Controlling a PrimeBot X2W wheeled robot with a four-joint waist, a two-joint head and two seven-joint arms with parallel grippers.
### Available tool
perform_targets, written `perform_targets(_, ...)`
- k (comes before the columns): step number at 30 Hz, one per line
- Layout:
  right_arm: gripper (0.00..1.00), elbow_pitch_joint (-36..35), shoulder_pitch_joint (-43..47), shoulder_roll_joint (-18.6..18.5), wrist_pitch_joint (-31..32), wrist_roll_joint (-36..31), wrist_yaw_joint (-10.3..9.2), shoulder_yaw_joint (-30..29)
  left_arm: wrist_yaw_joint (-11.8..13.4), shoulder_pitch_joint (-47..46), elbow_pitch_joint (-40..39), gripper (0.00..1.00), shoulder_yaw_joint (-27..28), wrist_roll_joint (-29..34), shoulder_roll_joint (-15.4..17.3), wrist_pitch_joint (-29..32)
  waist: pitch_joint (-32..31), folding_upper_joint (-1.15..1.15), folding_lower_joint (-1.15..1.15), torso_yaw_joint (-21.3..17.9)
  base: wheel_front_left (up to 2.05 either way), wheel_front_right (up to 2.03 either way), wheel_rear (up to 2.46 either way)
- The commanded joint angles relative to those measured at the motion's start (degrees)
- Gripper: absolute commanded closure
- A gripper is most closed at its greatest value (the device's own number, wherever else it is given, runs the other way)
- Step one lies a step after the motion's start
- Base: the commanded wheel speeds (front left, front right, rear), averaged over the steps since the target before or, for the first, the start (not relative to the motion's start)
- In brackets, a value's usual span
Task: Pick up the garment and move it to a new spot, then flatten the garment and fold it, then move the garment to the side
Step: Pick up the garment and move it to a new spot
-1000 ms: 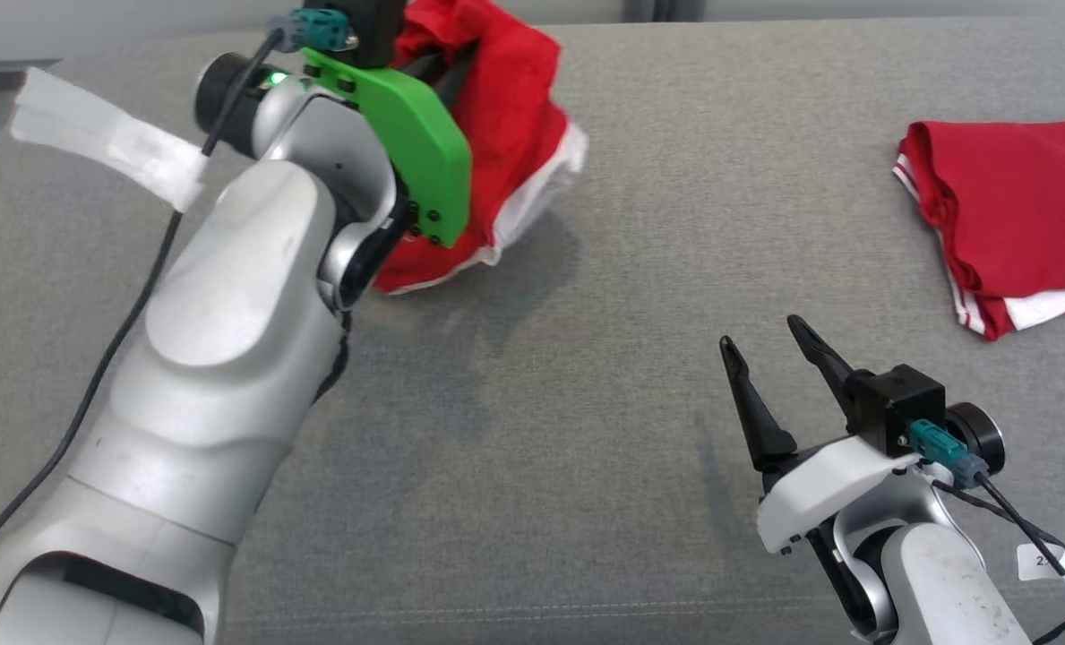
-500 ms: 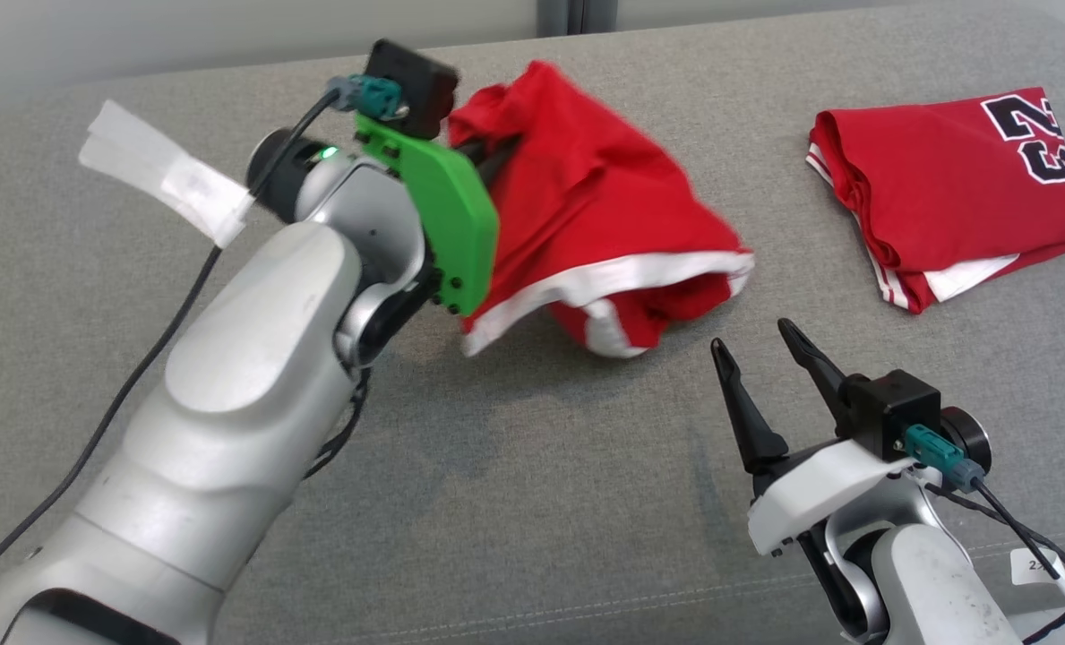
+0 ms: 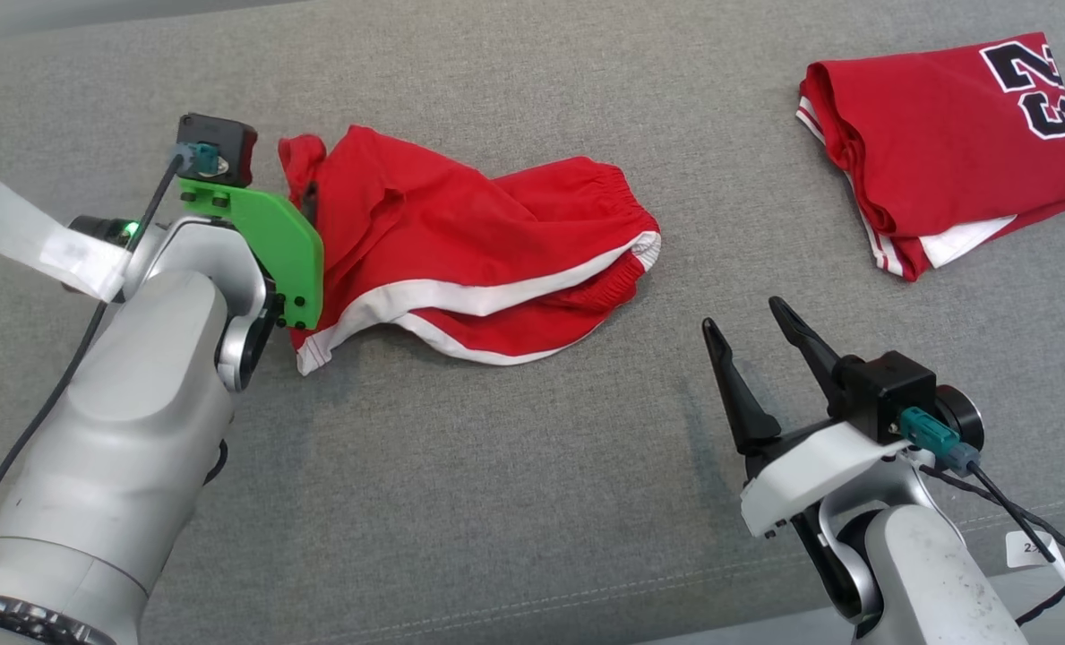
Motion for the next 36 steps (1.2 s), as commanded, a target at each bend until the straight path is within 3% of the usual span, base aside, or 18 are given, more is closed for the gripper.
perform_targets(1,0.00,0.1,-0.6,0.0,-0.2,-0.1,-0.03,-0.1,0.3,-0.4,0.5,0.00,0.2,0.4,0.4,-0.5,-0.2,0.00,0.00,0.2,0.00,0.00,0.00)
perform_targets(5,0.00,0.4,-0.3,0.0,-0.1,-0.3,-0.03,-0.7,1.1,-0.7,3.0,0.00,0.7,0.4,0.4,-3.6,-1.2,0.00,0.00,1.3,0.00,0.00,0.00)
perform_targets(10,0.00,0.3,0.8,0.0,0.1,-0.5,-0.03,-1.9,0.3,1.4,3.9,0.00,2.3,-1.8,-0.4,-6.9,-3.1,0.00,0.00,3.3,0.00,0.00,0.00)
perform_targets(23,0.00,0.0,3.9,0.0,0.7,-0.3,-0.03,-4.3,3.6,15.0,-6.1,0.00,7.4,-5.3,-0.9,-23.4,-7.3,0.00,0.00,6.8,0.00,0.00,0.00)
perform_targets(30,0.00,0.7,5.3,0.0,0.6,-0.3,-0.03,-6.0,5.9,26.4,-17.6,0.00,13.1,-4.3,0.5,-25.0,-9.8,0.00,0.00,8.2,0.00,0.00,0.00)
perform_targets(36,0.00,1.0,6.0,0.0,1.0,-0.4,-0.03,-6.1,6.3,33.0,-20.9,0.00,13.2,-3.0,0.3,-25.0,-11.0,0.00,0.00,8.6,0.00,0.00,0.00)
